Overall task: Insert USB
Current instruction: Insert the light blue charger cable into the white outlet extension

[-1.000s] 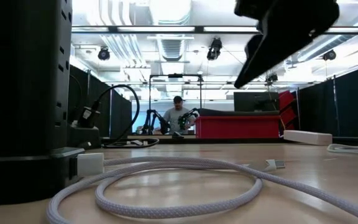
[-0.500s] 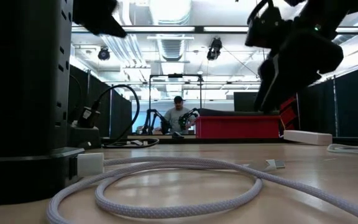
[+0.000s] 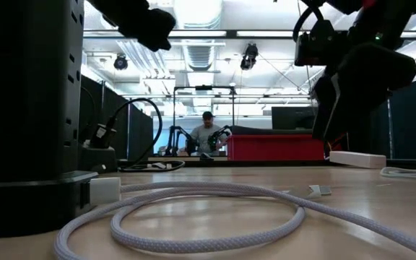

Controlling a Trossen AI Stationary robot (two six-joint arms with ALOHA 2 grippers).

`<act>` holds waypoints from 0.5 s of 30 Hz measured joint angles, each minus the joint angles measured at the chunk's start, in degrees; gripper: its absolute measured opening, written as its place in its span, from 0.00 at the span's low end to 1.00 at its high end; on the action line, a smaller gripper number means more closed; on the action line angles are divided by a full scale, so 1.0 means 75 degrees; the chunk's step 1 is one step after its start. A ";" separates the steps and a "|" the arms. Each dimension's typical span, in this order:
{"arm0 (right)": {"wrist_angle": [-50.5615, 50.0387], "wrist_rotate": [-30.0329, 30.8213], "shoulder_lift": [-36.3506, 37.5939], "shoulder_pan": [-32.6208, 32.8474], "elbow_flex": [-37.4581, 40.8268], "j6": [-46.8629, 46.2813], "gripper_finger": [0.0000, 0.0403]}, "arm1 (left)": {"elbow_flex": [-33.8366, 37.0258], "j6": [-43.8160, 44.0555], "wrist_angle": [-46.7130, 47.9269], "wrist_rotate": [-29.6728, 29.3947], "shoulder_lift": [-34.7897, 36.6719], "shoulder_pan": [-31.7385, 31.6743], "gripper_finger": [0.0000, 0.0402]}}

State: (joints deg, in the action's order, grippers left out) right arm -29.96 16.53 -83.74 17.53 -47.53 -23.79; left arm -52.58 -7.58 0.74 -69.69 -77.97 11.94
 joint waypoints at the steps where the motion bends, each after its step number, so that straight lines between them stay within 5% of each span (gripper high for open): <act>1: -0.0002 -0.0002 0.0000 -0.0016 0.0000 0.0125 0.92 | 0.0000 -0.0048 -0.0136 0.0023 0.0000 -0.0031 0.26; 9: -0.0281 -0.0069 0.0000 -0.0091 0.0000 0.0327 0.92 | 0.0000 -0.0392 -0.0997 0.0232 0.0000 -0.0442 0.26; 15: -0.0478 -0.1391 0.0000 -0.0084 0.0000 -0.0409 0.92 | 0.0000 -0.0493 -0.1762 0.0232 0.0003 -0.0675 0.26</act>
State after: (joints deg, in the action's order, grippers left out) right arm -33.55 6.10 -83.74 16.90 -47.53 -26.85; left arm -52.58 -11.28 -12.48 -67.94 -77.95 6.87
